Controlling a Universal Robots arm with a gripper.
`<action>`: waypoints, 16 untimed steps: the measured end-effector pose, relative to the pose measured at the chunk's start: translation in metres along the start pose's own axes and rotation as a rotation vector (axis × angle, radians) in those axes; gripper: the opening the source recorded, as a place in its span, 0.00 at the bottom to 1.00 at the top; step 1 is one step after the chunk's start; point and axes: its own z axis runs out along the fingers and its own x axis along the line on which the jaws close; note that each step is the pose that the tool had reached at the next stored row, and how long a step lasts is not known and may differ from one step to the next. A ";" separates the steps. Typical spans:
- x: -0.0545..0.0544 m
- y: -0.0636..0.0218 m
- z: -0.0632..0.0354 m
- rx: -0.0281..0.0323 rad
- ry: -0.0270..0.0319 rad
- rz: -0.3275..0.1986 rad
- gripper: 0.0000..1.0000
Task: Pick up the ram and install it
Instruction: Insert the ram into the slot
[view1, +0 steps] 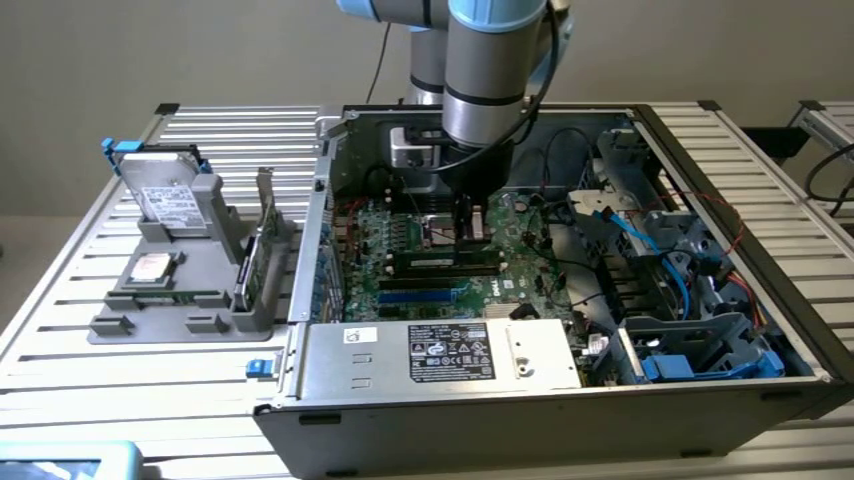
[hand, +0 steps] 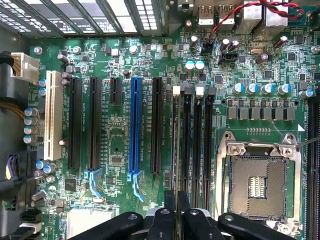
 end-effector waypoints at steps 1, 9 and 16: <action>0.000 0.0003 0.0002 0.0004 0.0000 0.000 0.14; 0.000 0.0013 0.0008 0.0052 0.0000 0.000 0.14; 0.000 0.0016 0.0010 0.0085 -0.0001 0.001 0.14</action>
